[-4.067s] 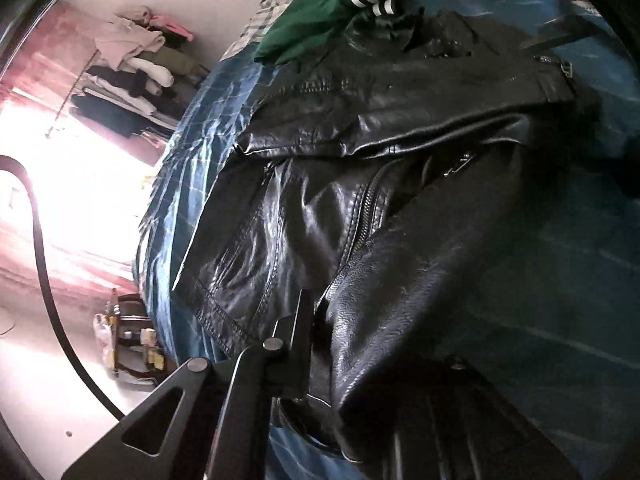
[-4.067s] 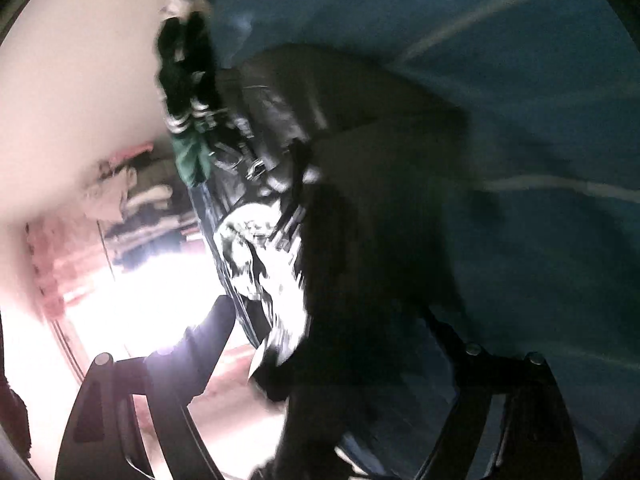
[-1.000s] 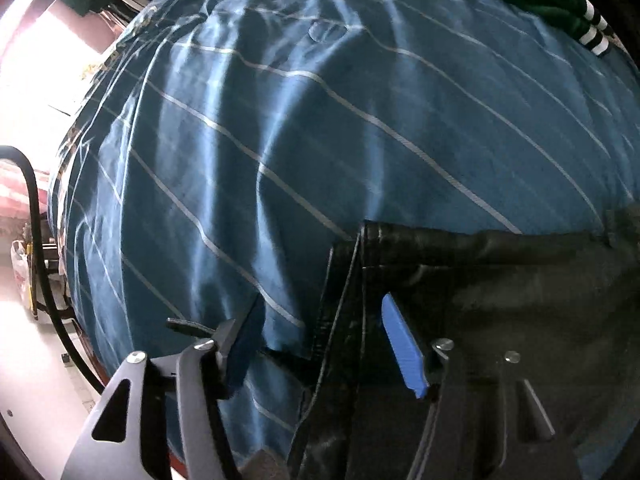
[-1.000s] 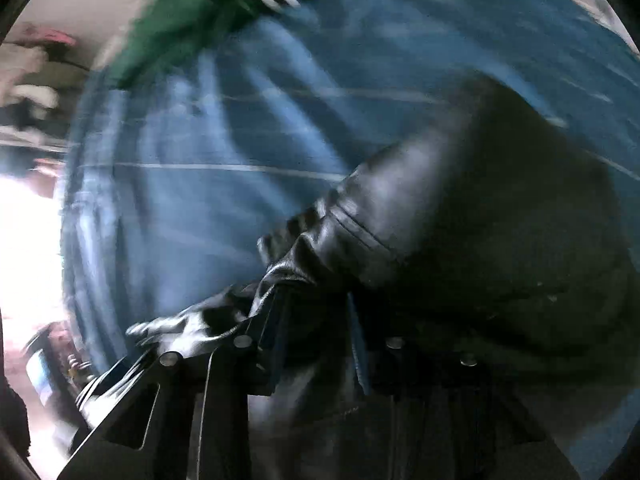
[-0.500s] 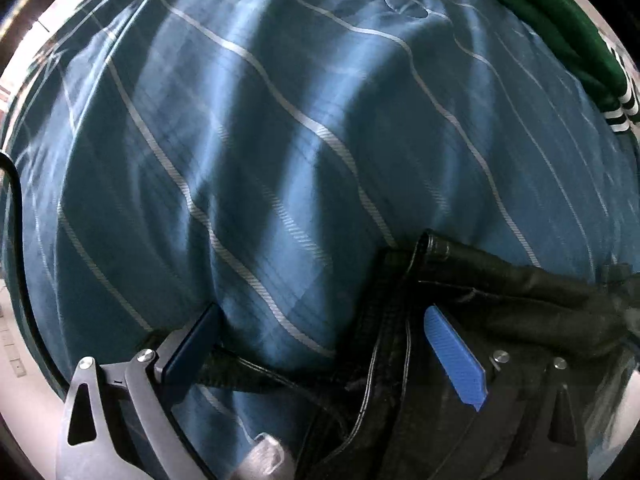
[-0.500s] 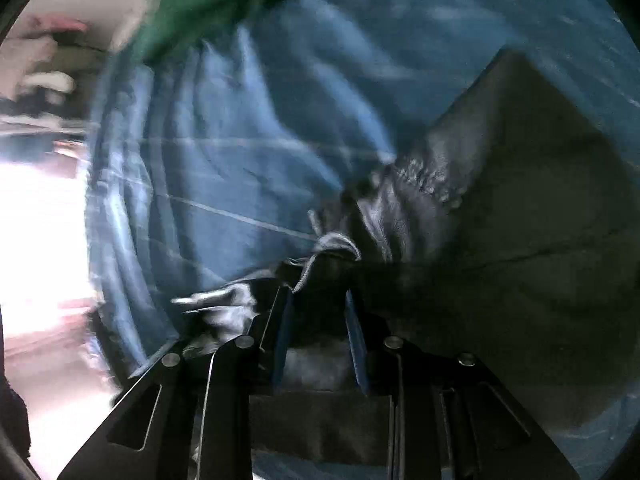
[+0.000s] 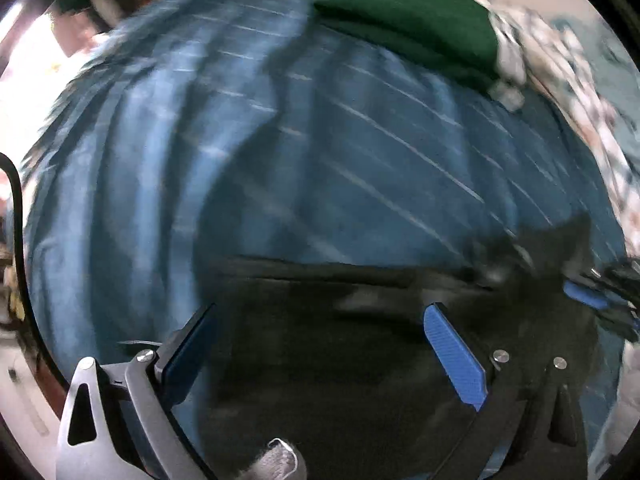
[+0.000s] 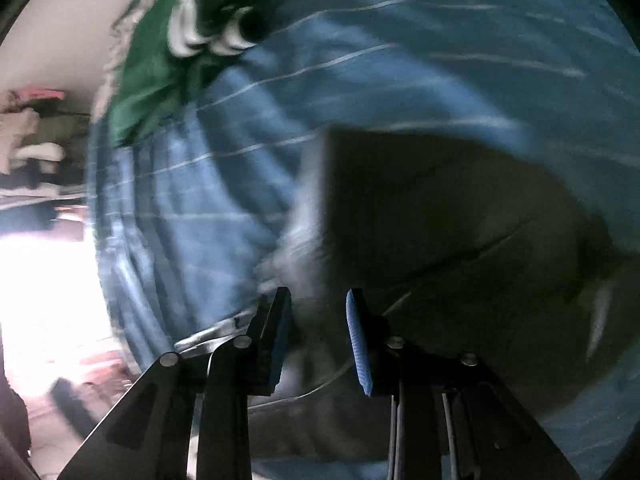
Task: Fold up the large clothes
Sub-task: 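Lift the hem and fold it toward the collar with both tools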
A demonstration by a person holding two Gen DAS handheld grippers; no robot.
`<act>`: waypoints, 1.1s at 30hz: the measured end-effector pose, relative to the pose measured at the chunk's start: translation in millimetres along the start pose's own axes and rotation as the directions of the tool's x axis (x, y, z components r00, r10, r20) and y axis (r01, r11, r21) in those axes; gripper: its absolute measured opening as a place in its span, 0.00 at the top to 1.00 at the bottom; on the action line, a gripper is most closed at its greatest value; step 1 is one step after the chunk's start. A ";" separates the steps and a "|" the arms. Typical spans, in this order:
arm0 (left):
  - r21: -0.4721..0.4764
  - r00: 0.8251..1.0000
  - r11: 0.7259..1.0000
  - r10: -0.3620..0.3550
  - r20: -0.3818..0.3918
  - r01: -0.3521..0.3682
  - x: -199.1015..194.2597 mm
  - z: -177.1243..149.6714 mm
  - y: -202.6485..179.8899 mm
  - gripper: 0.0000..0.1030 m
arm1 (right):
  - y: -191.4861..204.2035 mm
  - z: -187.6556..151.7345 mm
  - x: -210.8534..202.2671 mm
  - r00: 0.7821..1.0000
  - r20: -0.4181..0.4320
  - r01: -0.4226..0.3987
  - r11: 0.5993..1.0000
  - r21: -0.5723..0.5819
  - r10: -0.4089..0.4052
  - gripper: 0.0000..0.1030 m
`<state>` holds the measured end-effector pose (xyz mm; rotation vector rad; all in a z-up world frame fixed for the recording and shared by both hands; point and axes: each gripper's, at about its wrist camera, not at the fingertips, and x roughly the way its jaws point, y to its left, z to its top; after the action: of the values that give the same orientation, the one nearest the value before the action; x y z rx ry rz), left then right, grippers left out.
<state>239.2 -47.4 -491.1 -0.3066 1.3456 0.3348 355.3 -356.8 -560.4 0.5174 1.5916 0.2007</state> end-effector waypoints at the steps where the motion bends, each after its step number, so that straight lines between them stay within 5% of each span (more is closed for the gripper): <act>1: 0.013 1.000 1.000 -0.014 -0.020 0.015 14.1 -0.2 -21.0 0.00 | -7.0 8.9 8.2 1.000 0.009 0.030 1.000 0.006 -0.030 0.71; 7: 0.075 0.992 0.996 0.061 -0.108 -0.053 86.2 11.3 -78.7 0.00 | -10.9 42.6 51.7 0.988 -0.026 0.154 0.987 -0.047 -0.155 0.77; 12: 0.096 0.995 0.995 0.032 -0.091 -0.023 72.5 4.9 -70.1 0.00 | -32.2 42.3 12.6 0.998 -0.048 -0.031 1.000 0.002 0.031 0.69; 17: 0.090 0.998 0.996 0.010 -0.067 -0.004 35.4 -11.8 -61.1 0.00 | -104.3 -20.5 -86.1 0.971 0.215 -0.127 0.986 0.105 0.102 0.33; 20: 0.086 0.997 0.996 0.010 -0.077 -0.003 35.0 -27.0 -72.0 0.00 | -167.9 -69.9 -106.2 0.956 0.289 -0.131 0.960 0.250 0.055 0.29; 23: 0.135 0.995 0.990 0.053 -0.083 -0.041 57.1 -38.2 -87.8 0.00 | -224.2 -95.4 -79.3 0.955 0.270 -0.218 0.905 0.367 0.121 0.29; 26: 0.126 0.997 0.992 0.039 -0.068 -0.030 65.9 -40.7 -87.8 0.00 | -253.8 -93.6 -39.5 0.926 0.277 -0.352 0.854 0.383 0.257 0.29; 33: 0.161 0.996 0.987 0.030 -0.081 -0.017 65.6 -46.2 -75.8 0.00 | -256.7 -58.3 -6.1 0.833 0.400 -0.515 0.799 0.310 0.381 0.29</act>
<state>241.2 -131.3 -562.8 -0.1716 1.4496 0.2339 245.7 -574.7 -659.6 1.2078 1.1628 0.1344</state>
